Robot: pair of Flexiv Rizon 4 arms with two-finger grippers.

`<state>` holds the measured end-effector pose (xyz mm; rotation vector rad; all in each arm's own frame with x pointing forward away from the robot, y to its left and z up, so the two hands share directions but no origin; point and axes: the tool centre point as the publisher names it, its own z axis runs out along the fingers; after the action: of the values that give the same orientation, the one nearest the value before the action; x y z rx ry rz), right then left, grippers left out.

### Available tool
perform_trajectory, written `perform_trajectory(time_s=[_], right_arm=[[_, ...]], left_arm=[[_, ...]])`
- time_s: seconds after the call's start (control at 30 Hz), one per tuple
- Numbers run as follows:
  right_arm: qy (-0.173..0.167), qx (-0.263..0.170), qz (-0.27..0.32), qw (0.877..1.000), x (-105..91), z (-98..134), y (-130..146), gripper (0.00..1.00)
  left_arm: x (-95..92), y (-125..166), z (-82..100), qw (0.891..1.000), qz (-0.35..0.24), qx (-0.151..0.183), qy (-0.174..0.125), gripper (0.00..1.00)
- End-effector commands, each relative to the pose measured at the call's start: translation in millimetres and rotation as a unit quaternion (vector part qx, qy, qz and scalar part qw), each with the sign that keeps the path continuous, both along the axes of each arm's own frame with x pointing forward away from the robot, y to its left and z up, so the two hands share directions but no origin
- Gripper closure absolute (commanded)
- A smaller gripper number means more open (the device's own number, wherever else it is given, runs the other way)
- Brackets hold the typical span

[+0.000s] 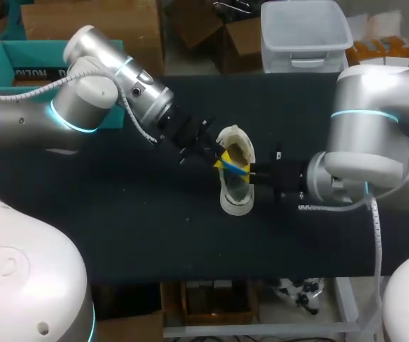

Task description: Open the shoe tongue, take the insole out of the shoe, put the insole back into the shoe, and pack the shoe into the shoebox

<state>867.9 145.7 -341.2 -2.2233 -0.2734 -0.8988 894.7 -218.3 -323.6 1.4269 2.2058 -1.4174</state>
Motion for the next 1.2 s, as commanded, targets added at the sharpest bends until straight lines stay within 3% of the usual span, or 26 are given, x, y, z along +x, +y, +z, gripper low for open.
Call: perform_trajectory(time_s=[0.03, 0.23, 0.53, 0.93, 1.2], right_arm=[[0.001, -0.012, 0.002, 1.000, 6.9, 7, 5, 1.00], [-0.002, -0.040, -0.001, 0.999, 4.4, 22, 8, 1.00], [-0.008, -0.064, -0.001, 0.998, -0.6, 30, 8, 1.00], [0.007, -0.063, 0.014, 0.998, 14.4, 7, 5, 1.00], [0.014, -0.067, 0.014, 0.998, 17.8, 3, 7, 1.00]], left_arm=[[-0.8, -4, -2.5, 1.000, 0.000, -0.017, 0.003, 1.00], [-12.3, -4, 5.1, 0.999, -0.013, -0.039, -0.003, 1.00], [-27.2, -8, 4.4, 0.999, -0.024, -0.041, -0.017, 1.00], [-13.0, -9, -10.3, 0.999, 0.010, -0.019, -0.037, 1.00], [-3.4, -8, -15.7, 0.999, 0.023, -0.013, -0.026, 1.00]])
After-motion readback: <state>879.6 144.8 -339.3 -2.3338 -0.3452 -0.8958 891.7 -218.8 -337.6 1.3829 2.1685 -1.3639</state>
